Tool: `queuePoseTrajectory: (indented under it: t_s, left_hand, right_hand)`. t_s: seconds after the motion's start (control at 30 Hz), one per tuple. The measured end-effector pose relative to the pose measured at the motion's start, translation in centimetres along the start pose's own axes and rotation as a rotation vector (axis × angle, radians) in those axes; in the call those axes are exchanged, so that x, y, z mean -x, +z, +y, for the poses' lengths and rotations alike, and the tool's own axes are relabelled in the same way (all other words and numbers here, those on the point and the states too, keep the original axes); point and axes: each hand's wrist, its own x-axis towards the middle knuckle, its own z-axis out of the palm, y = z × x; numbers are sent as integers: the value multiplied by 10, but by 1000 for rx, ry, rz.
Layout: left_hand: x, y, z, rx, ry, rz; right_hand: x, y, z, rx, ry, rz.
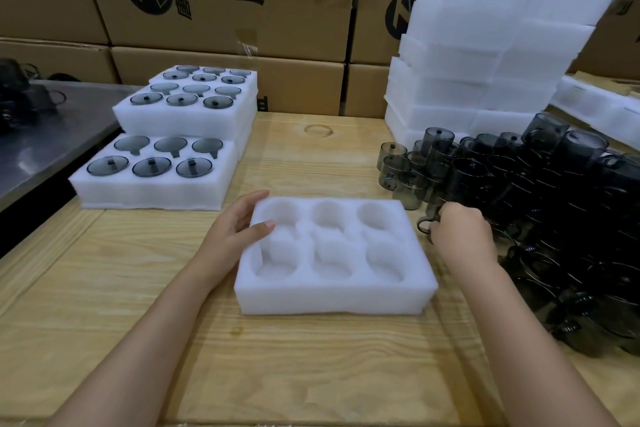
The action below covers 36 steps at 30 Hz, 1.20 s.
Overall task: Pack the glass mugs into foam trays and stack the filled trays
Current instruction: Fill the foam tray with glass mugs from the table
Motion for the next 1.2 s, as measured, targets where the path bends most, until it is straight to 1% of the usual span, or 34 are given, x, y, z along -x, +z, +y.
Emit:
queuePoseTrajectory:
  t_s: [0.23, 0.33, 0.43, 0.5, 0.67, 0.73, 0.83, 0.9, 1.07, 1.2]
  left_hand:
    - [1, 3, 3, -4, 6, 14]
    - [1, 4, 4, -11, 15, 13]
    - [2, 3, 4, -9, 15, 10]
    - [2, 3, 3, -7, 13, 5]
    - [0, 0, 1, -2, 6, -4]
    - [0, 0, 0, 1, 4, -4]
    - [0, 0, -1, 6, 3, -5]
    - [0, 0, -1, 4, 5, -5]
    - [0, -1, -1, 1, 4, -8]
    - [0, -1, -1, -3, -3, -10]
  right_hand:
    - [9, -17, 3, -194, -69, 124]
    - [13, -31, -2, -374, -161, 155]
    - [16, -43, -12, -569, -260, 146]
    - [15, -45, -19, -553, -330, 124]
    - [6, -33, -28, -468, -484, -75]
    - [1, -30, -28, -437, -523, -107]
    - [-5, -29, -30, -465, -545, -86]
    - [-9, -28, -32, -433, -560, -60]
    - [-13, -30, -38, -336, -533, -156]
    - [-13, -34, -48, -174, -511, -201]
